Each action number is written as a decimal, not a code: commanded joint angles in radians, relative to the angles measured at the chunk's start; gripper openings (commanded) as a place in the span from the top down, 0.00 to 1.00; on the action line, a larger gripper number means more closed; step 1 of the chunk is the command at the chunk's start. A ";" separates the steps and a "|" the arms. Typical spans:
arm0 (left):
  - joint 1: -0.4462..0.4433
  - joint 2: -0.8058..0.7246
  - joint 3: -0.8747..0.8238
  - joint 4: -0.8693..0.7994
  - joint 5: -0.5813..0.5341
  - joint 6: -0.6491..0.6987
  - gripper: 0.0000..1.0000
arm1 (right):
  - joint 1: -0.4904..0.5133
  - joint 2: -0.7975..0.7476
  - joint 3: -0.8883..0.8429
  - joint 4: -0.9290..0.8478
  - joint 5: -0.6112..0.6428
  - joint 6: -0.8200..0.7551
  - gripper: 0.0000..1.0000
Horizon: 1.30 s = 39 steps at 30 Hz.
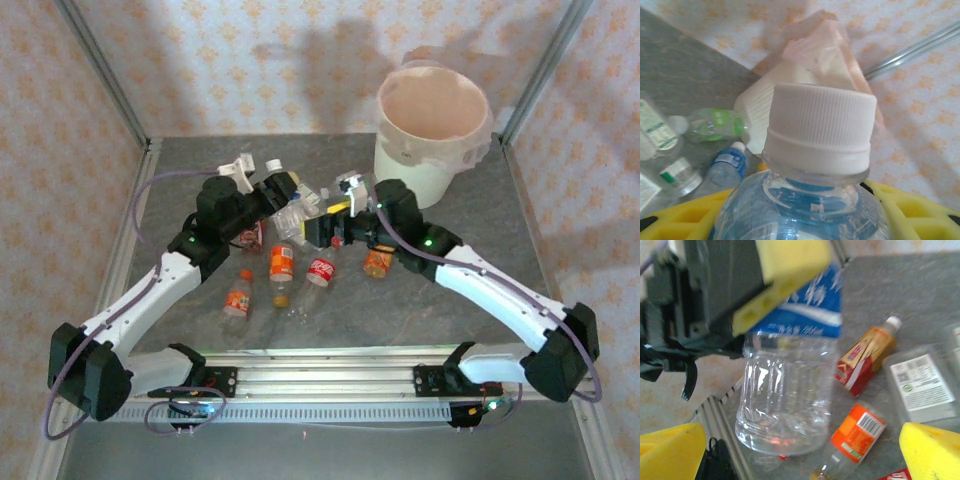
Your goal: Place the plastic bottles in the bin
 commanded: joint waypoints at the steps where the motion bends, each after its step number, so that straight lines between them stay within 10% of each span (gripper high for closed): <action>1: -0.029 0.022 0.053 0.098 -0.006 -0.020 0.49 | 0.022 0.023 -0.010 0.157 0.061 0.105 0.01; 18: -0.051 0.049 0.070 0.016 0.020 -0.024 0.48 | 0.070 0.135 0.052 0.137 -0.036 -0.012 0.03; 32: -0.053 0.039 0.052 -0.015 0.008 -0.024 0.47 | 0.069 0.087 -0.017 0.204 0.069 0.019 0.50; 39: -0.053 -0.015 0.078 -0.102 -0.003 0.067 0.17 | 0.070 0.081 -0.010 0.148 0.107 -0.002 0.60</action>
